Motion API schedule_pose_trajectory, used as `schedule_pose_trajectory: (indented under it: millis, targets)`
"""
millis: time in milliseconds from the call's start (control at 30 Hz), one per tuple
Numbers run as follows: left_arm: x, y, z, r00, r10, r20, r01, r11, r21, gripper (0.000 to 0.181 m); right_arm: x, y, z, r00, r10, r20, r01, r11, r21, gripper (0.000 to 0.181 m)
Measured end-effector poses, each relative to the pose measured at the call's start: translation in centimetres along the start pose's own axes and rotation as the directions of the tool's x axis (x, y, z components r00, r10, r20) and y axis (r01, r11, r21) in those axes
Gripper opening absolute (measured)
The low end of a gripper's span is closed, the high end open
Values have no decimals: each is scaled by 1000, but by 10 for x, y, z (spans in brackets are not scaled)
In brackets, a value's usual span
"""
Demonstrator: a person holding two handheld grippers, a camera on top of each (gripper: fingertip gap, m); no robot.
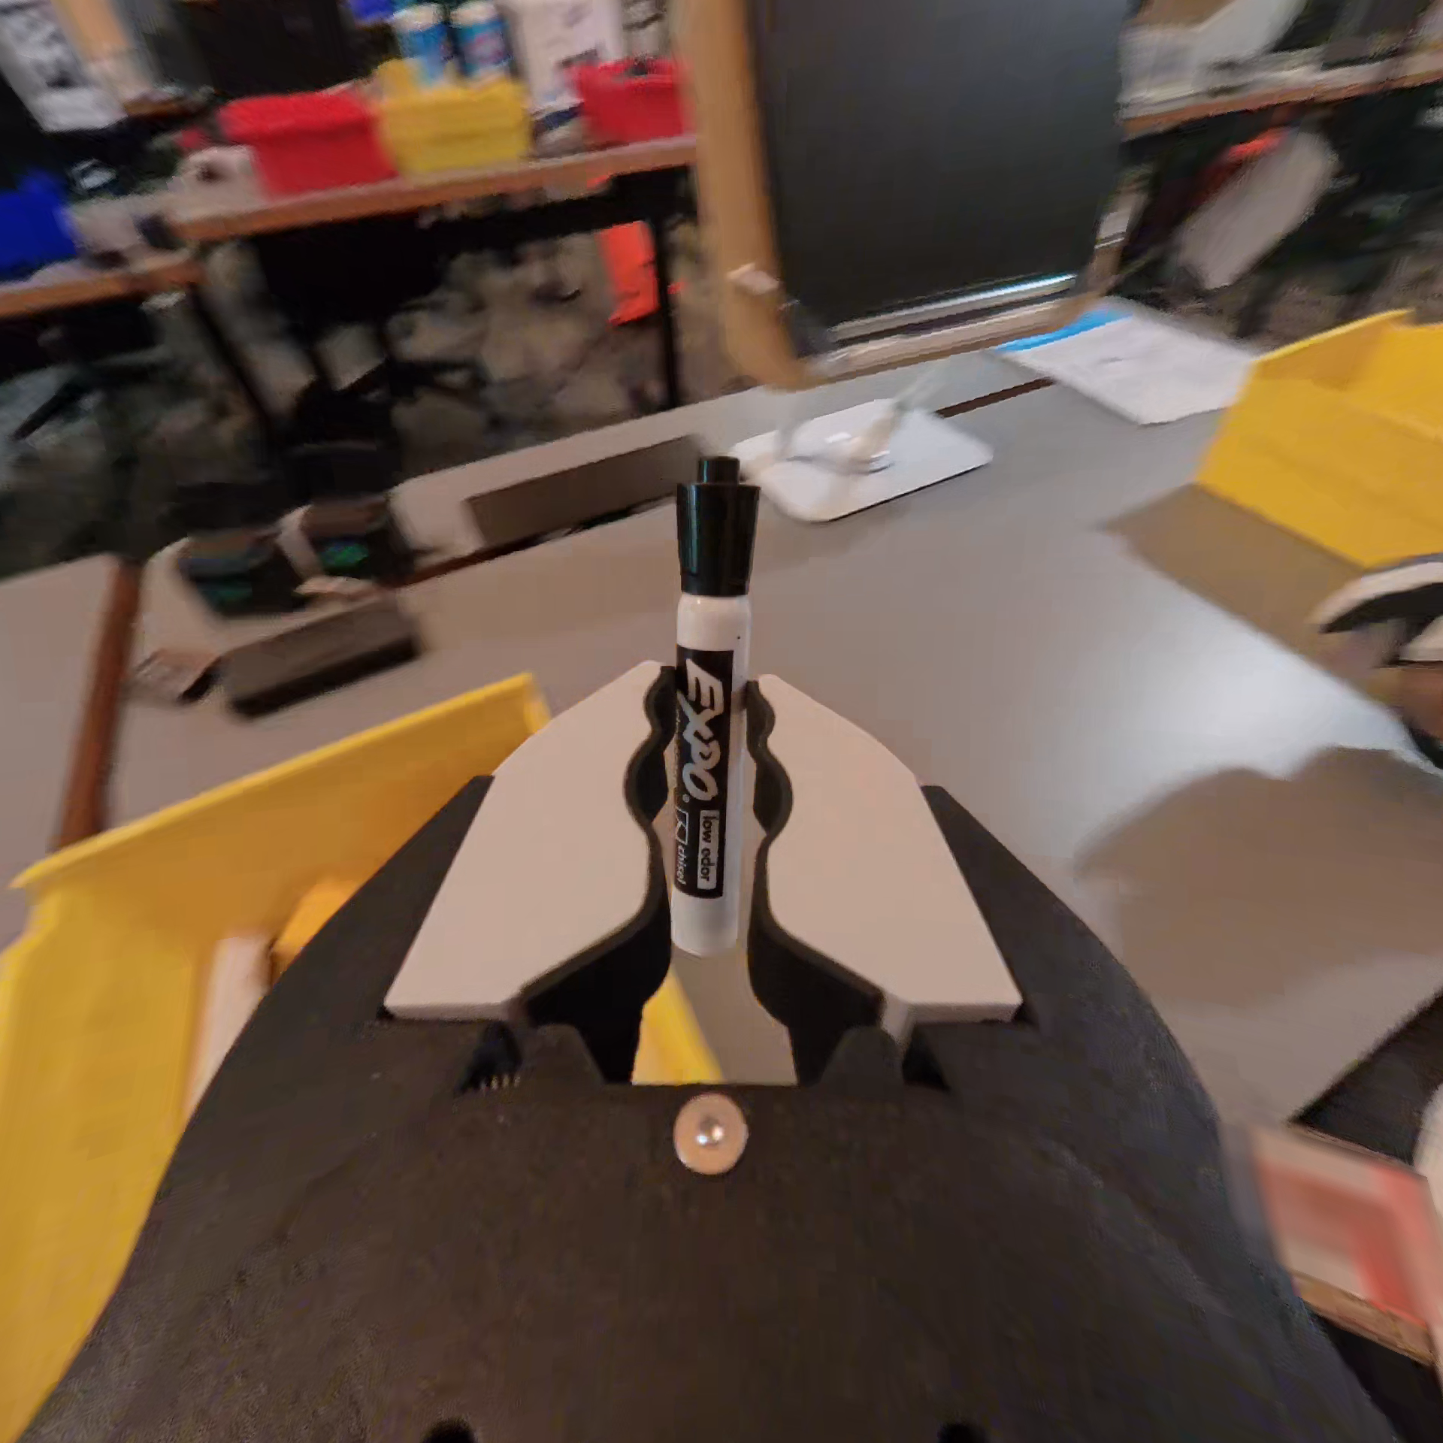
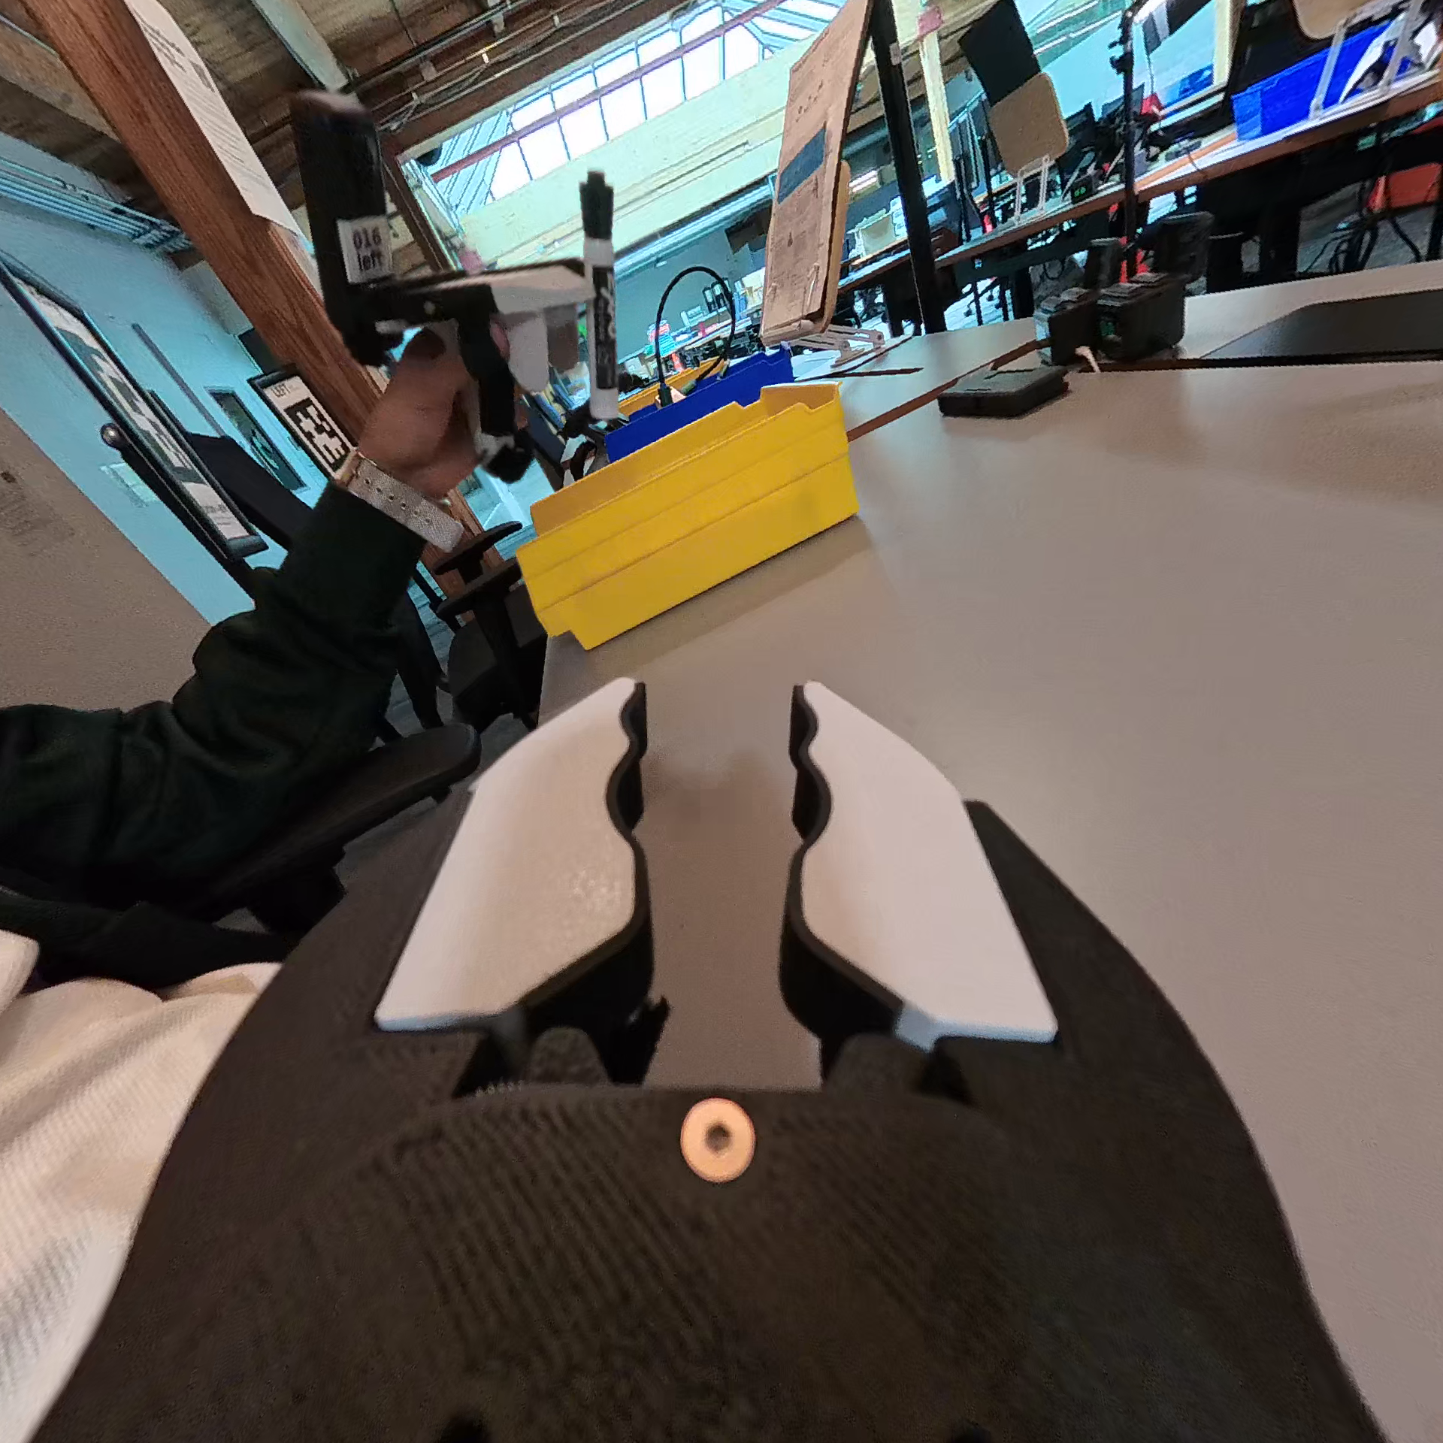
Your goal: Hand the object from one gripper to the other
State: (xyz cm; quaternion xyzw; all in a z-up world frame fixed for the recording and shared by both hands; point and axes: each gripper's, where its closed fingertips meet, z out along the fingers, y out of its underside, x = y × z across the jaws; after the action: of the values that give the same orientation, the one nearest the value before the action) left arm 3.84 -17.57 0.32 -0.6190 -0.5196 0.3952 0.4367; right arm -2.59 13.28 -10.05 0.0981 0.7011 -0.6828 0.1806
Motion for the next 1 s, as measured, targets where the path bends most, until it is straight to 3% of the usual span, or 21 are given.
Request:
schedule_pose_trajectory:
  millis: [33,100,167,233,333,533,633,900,1000]
  targets:
    - [22,-8,10,997,12,-73,-10,999,33,17,-1,-1,-1,1000,-17,-1,17,1000,1,36]
    - [73,-21,32,965,17,-262,10,995,103,18,-4,-5,-5,997,-72,-3,72,997,18,35]
    - [125,-28,53,888,-14,-459,98,982,159,19,-8,-12,-11,983,-184,-21,184,981,52,28]
    - [175,-29,70,768,-53,-638,218,959,182,18,-11,-21,-20,947,-316,-62,320,944,81,24]
    - [235,-11,93,577,-166,-800,368,927,73,18,-19,-30,-35,905,-416,-87,424,898,121,22]
    - [317,30,118,417,-183,-890,353,935,-26,17,-28,-36,-54,928,-365,-81,373,908,191,29]
    - [342,41,119,393,-134,-910,275,961,-23,17,-30,-31,-56,937,-342,-76,350,919,180,33]
    - [363,52,112,341,-58,-938,175,985,2,17,-38,-24,-47,973,-228,-33,231,956,180,36]
    - [369,60,110,331,-47,-943,139,990,-1,17,-38,-19,-42,963,-265,-40,268,952,145,20]
